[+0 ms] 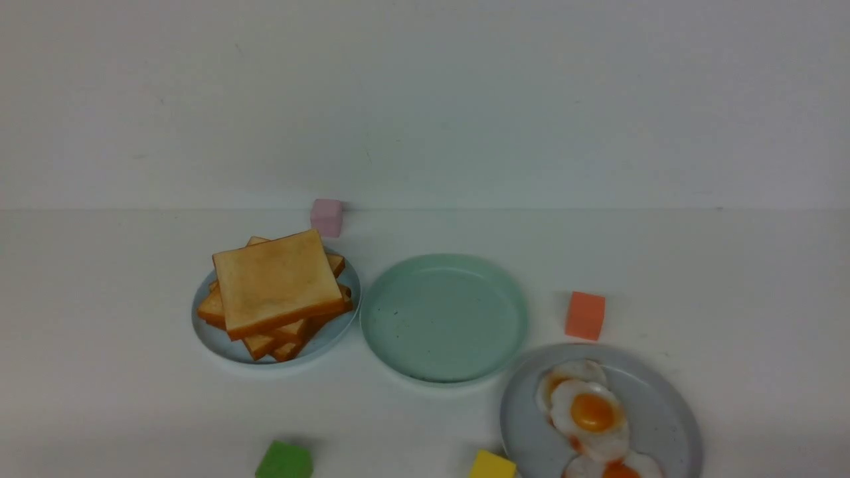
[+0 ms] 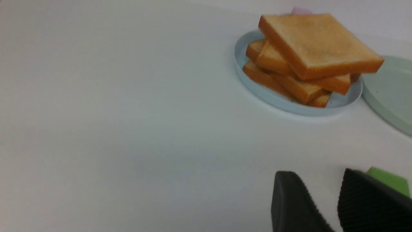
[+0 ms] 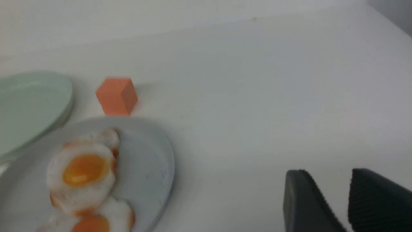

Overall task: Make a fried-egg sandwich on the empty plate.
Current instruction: Use the left arm to grab a slice of bread, then use the left arm to put a slice of bread into the empty plate in the middle

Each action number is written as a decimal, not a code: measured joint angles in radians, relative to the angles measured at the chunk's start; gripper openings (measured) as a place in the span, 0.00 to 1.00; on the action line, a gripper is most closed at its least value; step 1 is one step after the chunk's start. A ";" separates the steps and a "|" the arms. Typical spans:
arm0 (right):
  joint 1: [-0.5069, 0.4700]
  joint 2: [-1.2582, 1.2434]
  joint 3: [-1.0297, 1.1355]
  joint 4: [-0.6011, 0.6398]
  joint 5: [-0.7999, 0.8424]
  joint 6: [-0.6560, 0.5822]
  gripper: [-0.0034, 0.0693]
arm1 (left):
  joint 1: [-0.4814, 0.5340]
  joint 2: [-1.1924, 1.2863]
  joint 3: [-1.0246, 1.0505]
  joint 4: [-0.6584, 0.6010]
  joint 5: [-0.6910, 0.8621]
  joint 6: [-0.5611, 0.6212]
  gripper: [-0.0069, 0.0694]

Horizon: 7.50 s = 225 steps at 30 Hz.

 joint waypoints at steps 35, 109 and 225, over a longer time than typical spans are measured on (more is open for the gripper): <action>0.000 0.707 -0.879 -0.103 0.190 0.325 0.38 | 0.000 0.585 -0.776 -0.039 0.193 -0.229 0.40; 0.290 0.976 -0.847 0.375 0.700 -0.209 0.38 | 0.181 1.642 -1.049 -1.099 0.416 0.678 0.24; 0.290 0.976 -0.847 0.366 0.716 -0.209 0.38 | -0.091 2.164 -1.593 -1.002 0.745 0.682 0.60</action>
